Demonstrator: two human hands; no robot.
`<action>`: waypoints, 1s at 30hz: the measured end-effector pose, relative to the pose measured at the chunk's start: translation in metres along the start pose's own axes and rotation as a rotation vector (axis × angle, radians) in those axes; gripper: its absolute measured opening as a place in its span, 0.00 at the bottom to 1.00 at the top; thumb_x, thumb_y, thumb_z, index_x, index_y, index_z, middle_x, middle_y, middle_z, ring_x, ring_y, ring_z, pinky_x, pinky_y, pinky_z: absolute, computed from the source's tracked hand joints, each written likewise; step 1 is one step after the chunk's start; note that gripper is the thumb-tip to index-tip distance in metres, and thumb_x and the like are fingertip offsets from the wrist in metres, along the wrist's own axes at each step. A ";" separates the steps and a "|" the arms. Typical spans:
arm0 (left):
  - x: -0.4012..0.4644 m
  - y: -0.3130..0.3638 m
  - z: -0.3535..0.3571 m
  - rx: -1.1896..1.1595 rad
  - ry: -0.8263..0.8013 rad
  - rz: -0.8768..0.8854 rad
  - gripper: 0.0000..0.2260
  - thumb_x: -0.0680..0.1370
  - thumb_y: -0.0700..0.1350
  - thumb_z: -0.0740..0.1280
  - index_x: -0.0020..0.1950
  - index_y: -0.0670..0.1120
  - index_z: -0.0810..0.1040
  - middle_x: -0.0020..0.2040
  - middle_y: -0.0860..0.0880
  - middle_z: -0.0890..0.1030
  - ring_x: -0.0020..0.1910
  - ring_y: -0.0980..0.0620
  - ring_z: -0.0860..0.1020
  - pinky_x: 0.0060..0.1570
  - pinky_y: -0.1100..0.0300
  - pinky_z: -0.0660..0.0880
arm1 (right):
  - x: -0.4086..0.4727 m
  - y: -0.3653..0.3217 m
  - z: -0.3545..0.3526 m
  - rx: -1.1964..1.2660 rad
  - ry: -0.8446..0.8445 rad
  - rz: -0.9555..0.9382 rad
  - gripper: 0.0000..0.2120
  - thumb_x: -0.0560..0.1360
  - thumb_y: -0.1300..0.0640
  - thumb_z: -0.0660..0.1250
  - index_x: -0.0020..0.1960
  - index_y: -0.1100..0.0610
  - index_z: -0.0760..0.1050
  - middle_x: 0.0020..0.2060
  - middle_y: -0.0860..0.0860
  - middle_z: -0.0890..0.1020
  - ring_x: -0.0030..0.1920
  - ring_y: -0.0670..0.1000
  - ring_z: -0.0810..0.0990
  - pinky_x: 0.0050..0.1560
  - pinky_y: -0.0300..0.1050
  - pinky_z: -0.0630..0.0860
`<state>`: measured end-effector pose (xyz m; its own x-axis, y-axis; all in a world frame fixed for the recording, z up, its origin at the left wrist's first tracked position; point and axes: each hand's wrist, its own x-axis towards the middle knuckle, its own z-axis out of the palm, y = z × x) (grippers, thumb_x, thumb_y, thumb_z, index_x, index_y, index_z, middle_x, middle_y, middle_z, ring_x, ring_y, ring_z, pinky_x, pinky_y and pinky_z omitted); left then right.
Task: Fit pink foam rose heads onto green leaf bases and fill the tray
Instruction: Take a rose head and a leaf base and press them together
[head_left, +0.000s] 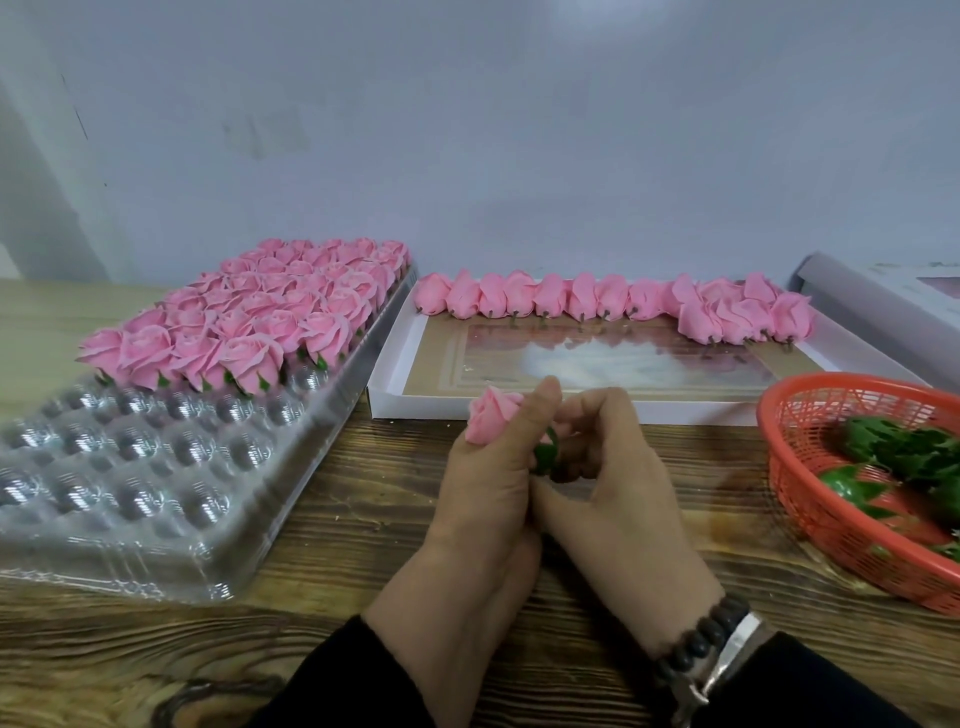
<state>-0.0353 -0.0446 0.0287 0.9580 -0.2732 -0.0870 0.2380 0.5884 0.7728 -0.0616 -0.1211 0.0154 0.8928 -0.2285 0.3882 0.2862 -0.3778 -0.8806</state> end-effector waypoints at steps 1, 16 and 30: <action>0.000 -0.001 0.000 -0.016 -0.023 -0.014 0.10 0.65 0.46 0.72 0.41 0.42 0.78 0.34 0.44 0.78 0.32 0.50 0.79 0.34 0.59 0.78 | 0.001 -0.001 0.000 -0.009 0.012 0.017 0.15 0.62 0.54 0.71 0.42 0.45 0.68 0.36 0.43 0.78 0.37 0.41 0.77 0.37 0.30 0.71; 0.003 0.010 -0.007 0.136 -0.190 -0.080 0.19 0.65 0.48 0.74 0.50 0.37 0.77 0.37 0.41 0.74 0.28 0.52 0.75 0.27 0.64 0.72 | 0.005 -0.002 -0.017 0.629 -0.273 0.297 0.07 0.61 0.57 0.73 0.38 0.57 0.79 0.30 0.51 0.79 0.30 0.45 0.76 0.33 0.36 0.75; 0.009 0.009 -0.017 1.238 -0.137 0.512 0.04 0.74 0.38 0.69 0.44 0.45 0.82 0.40 0.48 0.83 0.42 0.52 0.81 0.45 0.53 0.77 | 0.007 -0.004 -0.029 -0.173 -0.179 -0.302 0.18 0.67 0.56 0.71 0.55 0.44 0.76 0.46 0.40 0.75 0.49 0.40 0.75 0.52 0.27 0.67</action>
<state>-0.0223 -0.0289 0.0245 0.8543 -0.3469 0.3871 -0.5085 -0.4026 0.7612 -0.0666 -0.1471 0.0289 0.8284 0.0700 0.5558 0.4960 -0.5530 -0.6695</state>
